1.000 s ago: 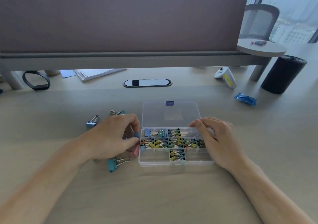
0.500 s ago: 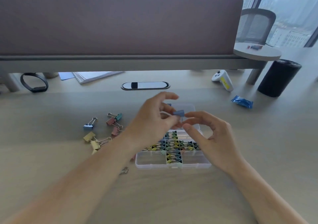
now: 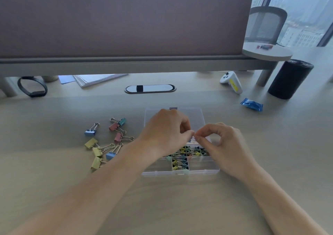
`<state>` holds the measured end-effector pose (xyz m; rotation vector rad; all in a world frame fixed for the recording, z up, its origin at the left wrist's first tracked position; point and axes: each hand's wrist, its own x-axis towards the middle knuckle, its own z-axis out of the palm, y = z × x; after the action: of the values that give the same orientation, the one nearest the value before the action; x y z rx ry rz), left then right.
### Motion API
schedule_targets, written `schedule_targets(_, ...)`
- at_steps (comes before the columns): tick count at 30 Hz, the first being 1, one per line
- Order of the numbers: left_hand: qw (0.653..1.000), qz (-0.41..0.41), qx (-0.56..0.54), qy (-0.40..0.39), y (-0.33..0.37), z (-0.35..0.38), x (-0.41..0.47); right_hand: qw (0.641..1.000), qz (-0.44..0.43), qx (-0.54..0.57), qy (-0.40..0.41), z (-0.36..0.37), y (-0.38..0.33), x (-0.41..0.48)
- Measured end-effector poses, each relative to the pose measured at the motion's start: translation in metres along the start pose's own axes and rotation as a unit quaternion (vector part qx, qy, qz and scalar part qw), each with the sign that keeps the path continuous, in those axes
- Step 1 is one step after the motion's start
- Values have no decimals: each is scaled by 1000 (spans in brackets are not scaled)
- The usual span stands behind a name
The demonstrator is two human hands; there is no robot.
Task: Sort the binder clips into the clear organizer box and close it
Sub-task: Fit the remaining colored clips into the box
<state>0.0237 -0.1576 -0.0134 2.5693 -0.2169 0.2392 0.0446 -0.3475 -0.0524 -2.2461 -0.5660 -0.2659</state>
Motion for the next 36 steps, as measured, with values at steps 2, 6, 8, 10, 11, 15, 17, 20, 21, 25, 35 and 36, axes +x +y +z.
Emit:
schedule_targets(2,1000,6,12,-3,-1,1,2,1000,-9,-8,-9,-1,0,-1)
schedule_targets(6,1000,12,20,-4,-7,1,4,999,-20,-30,-12,-1,0,0)
schedule_targets(8,1000,14,19,-2,-10,0,2,998,-39,-49,-6,-1,1,0)
schedule_targets(10,1000,25,5,-15,-11,0,1,997,-52,-59,4,-2,1,0)
schedule_targets(11,999,35,-3,-33,-11,-1,0,997,-53,-57,6,-3,1,0)
schedule_targets(15,994,62,13,-90,-11,-3,-4,995,-75,-58,-32,-1,-3,-3)
schedule_targets(17,993,66,24,-96,-14,-3,-6,994,-82,-55,-46,1,-3,-4)
schedule_targets(20,993,71,10,-93,-18,-5,-8,992,-101,-51,-49,0,-2,-4)
schedule_targets(21,993,72,5,-91,-18,-6,-9,992,-105,-51,-51,0,-2,-5)
schedule_targets(25,995,67,-29,-70,-22,-13,-13,991,-111,-47,-58,0,0,-7)
schedule_targets(35,993,-67,-24,94,-81,-72,-36,988,-128,-66,-47,6,3,-9)
schedule_targets(36,991,-75,-19,110,-88,-76,-37,988,-132,-65,-45,6,3,-9)
